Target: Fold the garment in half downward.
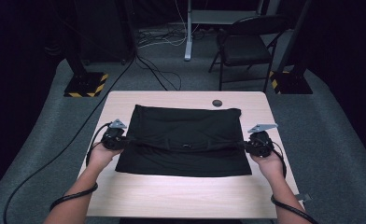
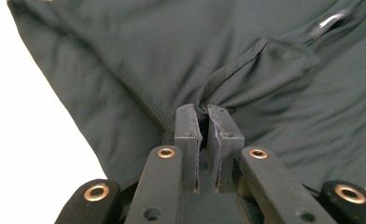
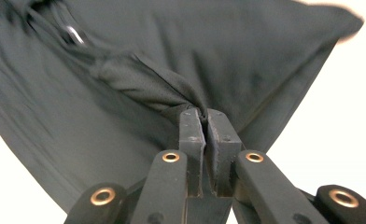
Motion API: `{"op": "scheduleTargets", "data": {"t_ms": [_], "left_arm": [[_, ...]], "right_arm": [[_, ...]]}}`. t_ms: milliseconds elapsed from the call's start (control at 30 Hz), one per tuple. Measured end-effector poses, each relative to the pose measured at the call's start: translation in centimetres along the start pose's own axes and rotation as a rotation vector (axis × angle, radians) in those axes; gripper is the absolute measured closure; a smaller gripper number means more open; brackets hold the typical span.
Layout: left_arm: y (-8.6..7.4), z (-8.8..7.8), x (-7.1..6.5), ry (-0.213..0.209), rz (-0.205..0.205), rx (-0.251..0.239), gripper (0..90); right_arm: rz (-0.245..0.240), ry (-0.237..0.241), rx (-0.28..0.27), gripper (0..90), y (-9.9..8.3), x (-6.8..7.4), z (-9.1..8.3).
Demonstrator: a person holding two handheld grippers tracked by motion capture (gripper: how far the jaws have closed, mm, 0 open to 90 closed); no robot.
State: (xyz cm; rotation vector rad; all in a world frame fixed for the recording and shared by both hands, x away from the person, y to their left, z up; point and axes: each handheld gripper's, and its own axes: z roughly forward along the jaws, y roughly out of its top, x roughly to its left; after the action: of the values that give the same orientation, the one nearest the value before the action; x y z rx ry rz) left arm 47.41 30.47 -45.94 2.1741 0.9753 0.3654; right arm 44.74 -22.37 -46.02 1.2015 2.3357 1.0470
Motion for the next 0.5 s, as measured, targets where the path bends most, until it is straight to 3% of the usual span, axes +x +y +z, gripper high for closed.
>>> {"op": "scheduleTargets", "data": {"t_ms": [200,333,500], "left_arm": [[2.0,-3.9,-1.3,-0.003,0.070,-0.052,83.1],[2.0,-5.2,-1.8,-0.007,0.091,-0.064,83.1],[0.9,-6.2,-2.2,-0.019,0.096,-0.066,83.0]], "right_arm": [[-0.066,0.004,-0.108,86.1,3.0,1.4,-4.3],[-0.089,0.011,-0.129,86.1,3.3,2.0,-6.1],[-0.090,0.035,-0.119,86.0,2.0,2.5,-6.7]]}}
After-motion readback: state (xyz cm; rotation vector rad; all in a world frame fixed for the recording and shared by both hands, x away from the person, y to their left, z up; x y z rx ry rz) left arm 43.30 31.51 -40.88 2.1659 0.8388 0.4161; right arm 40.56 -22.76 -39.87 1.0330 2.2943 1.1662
